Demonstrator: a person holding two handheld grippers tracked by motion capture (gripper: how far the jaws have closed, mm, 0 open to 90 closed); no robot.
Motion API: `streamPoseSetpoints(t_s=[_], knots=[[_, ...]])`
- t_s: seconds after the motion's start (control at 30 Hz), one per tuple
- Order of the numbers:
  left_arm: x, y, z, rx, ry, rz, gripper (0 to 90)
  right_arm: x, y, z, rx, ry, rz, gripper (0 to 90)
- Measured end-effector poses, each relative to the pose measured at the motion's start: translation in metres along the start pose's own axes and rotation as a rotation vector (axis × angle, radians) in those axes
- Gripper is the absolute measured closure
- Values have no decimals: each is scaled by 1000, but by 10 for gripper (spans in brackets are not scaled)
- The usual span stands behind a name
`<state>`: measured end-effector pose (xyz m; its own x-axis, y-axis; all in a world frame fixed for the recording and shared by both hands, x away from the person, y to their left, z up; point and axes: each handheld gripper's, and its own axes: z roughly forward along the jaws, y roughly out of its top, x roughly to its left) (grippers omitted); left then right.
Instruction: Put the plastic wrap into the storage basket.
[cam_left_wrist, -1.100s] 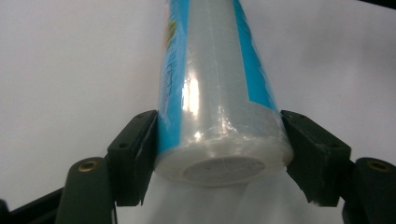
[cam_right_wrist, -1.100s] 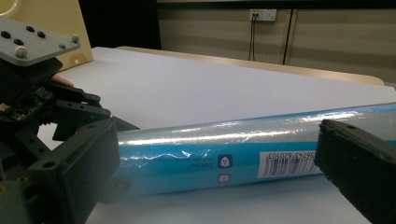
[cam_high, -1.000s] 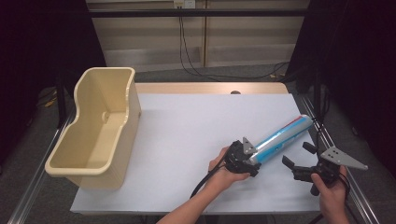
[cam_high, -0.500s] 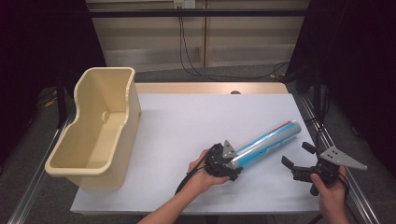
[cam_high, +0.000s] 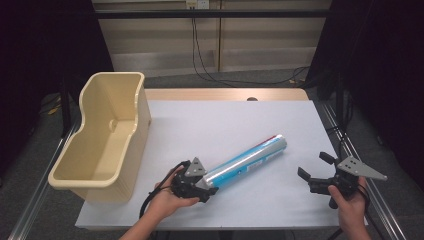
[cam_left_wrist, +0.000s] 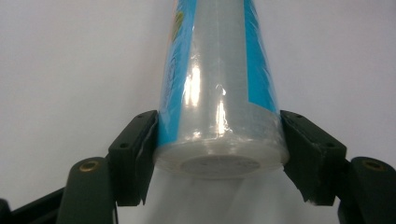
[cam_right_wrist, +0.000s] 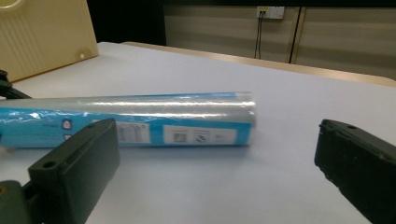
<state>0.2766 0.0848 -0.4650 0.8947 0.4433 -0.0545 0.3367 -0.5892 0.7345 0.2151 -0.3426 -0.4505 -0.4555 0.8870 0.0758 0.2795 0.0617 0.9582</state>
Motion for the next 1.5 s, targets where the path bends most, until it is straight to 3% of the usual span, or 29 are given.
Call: streamPoseSetpoints(t_s=[0.33, 0.53, 0.63, 0.67, 0.87, 1.17, 1.5], knots=[[11, -41, -47, -4, 17, -22, 320, 3, 0, 3, 2, 13, -7, 0], [14, -42, -51, 12, 0, -41, 318, 4, 0, 4, 5, 21, -11, 0], [16, -38, -54, -26, -13, -52, 306, 4, 1, 5, 9, 22, -18, 0], [15, -34, -56, -39, -17, -64, 259, 4, 0, 5, 12, 24, -18, 0], [19, -13, -48, -23, -34, -85, 202, 3, 1, 5, 7, 24, -10, 0], [30, 37, -24, 3, -55, -96, 136, 2, 1, 4, 9, 20, -15, 0], [33, 82, 17, 146, -65, -102, 10, 1, 3, 2, 1, 23, -20, 0]])
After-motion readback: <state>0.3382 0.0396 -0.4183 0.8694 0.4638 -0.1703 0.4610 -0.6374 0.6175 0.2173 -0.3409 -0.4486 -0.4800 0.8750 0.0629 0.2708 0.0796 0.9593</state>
